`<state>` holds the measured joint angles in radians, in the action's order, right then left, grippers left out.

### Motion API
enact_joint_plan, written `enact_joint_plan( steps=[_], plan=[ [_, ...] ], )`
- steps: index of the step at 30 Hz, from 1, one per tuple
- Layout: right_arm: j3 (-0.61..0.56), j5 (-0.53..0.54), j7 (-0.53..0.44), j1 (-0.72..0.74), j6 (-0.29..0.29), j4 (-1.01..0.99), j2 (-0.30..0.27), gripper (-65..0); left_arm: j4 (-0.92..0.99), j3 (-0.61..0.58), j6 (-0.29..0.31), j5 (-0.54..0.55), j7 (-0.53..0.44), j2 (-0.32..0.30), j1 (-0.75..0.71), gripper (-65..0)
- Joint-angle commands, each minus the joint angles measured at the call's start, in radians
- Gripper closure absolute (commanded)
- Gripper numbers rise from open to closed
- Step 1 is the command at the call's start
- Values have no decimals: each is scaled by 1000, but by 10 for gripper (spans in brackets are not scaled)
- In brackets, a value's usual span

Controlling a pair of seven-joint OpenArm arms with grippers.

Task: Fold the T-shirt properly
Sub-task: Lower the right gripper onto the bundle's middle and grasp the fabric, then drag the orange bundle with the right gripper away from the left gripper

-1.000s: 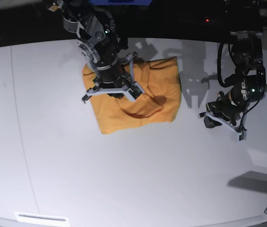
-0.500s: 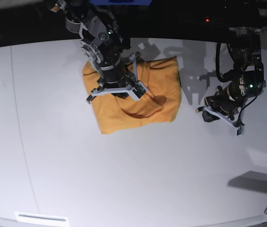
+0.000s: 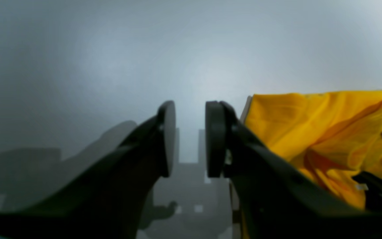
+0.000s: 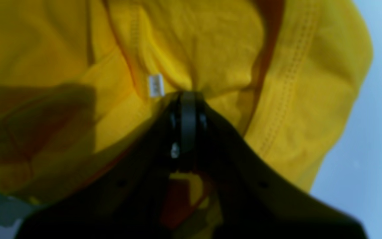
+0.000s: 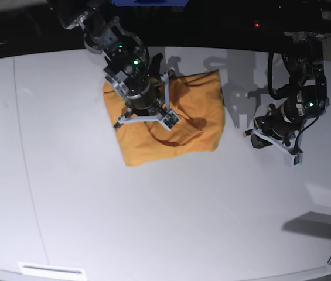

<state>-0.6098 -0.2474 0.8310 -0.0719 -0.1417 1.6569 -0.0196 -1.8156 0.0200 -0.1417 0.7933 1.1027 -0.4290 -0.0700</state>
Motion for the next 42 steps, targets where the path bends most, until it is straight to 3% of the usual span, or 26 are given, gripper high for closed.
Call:
enact_joint_plan(
  steps=[1, 7, 20, 29, 42],
  plan=[
    [14, -3, -11, 25, 6, -13, 5, -3, -20, 14, 3, 5, -19, -17, 6, -148],
    [69, -2, -43, 82, 6, -106, 7, -3, -20, 14, 3, 5, -19, -24, 5, -148],
    [316, -2, -108, 226, 6, -349, 39, -3, -16, 16, 3, 5, -19, -24, 12, -148],
    [482, -7, -123, 249, 6, -372, 31, -3, -14, 16, 3, 5, -19, -24, 16, -148],
    [505, -8, -120, 217, 6, -366, -10, -3, -14, 16, 3, 5, -19, -24, 34, -148]
  ],
)
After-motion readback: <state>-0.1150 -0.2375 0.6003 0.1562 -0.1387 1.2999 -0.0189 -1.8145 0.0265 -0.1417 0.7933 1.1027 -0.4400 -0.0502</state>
